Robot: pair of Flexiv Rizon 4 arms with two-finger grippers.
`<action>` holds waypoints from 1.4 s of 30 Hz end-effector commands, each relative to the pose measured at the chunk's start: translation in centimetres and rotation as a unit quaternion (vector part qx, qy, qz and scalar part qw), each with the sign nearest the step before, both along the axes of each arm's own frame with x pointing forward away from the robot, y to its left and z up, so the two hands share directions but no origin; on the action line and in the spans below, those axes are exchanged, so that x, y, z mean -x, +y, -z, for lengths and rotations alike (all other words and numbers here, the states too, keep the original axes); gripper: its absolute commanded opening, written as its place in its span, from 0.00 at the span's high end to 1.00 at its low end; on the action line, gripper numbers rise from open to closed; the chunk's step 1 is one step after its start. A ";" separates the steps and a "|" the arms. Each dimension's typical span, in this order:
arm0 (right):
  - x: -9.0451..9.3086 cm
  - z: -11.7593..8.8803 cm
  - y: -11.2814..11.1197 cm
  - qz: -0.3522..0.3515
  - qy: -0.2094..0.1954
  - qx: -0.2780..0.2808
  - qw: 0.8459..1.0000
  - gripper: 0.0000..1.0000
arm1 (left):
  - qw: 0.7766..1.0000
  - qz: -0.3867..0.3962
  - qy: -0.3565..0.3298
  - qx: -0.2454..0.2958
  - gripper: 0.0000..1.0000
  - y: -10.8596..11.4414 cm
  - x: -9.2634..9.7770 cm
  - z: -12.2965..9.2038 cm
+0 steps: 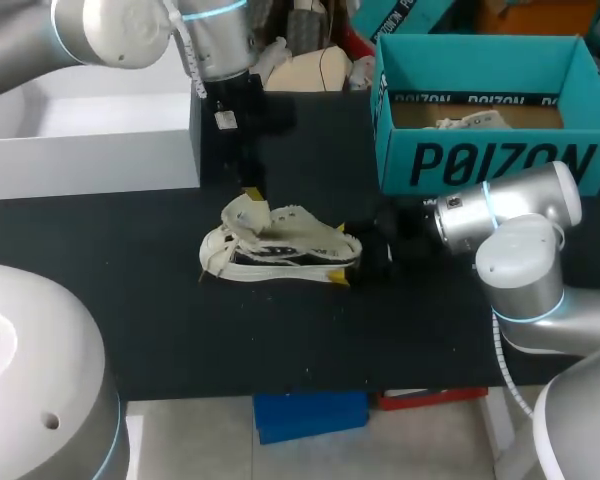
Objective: Take the shoe out of the shoebox, open the shoe tongue, remove and reinsert the insole, then place the shoe into the shoebox
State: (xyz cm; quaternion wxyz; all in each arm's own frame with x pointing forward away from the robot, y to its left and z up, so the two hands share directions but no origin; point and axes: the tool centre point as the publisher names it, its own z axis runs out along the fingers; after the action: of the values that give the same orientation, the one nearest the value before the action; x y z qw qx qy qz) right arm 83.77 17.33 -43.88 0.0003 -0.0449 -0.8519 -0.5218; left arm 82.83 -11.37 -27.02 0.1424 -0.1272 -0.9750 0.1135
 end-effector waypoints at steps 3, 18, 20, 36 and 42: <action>-0.1 0.3 -0.1 0.000 0.000 0.000 1.000 1.00 | 0.998 -0.006 0.052 -0.018 1.00 -1.5 -0.9 2.3; -0.1 0.3 -0.1 0.000 0.000 0.000 1.000 1.00 | 0.997 0.011 0.057 -0.055 1.00 -3.1 -1.1 7.6; -0.1 0.3 -0.1 0.000 0.000 0.000 1.000 1.00 | 0.996 0.012 0.056 -0.062 1.00 -3.1 -1.0 8.4; -0.1 0.3 -0.1 0.000 0.000 0.000 1.000 1.00 | 0.997 0.013 0.055 -0.056 1.00 -3.4 -0.6 9.6; -0.1 0.3 -0.1 0.000 0.000 0.000 1.000 1.00 | 0.997 0.014 0.048 -0.054 1.00 -3.5 -0.7 9.3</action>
State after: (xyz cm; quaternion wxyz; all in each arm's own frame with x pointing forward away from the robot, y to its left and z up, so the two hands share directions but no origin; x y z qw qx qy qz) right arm 83.77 17.33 -43.88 0.0003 -0.0450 -0.8519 -0.5218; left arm 83.64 -14.85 -36.53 0.2012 -0.1261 -0.9693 0.0639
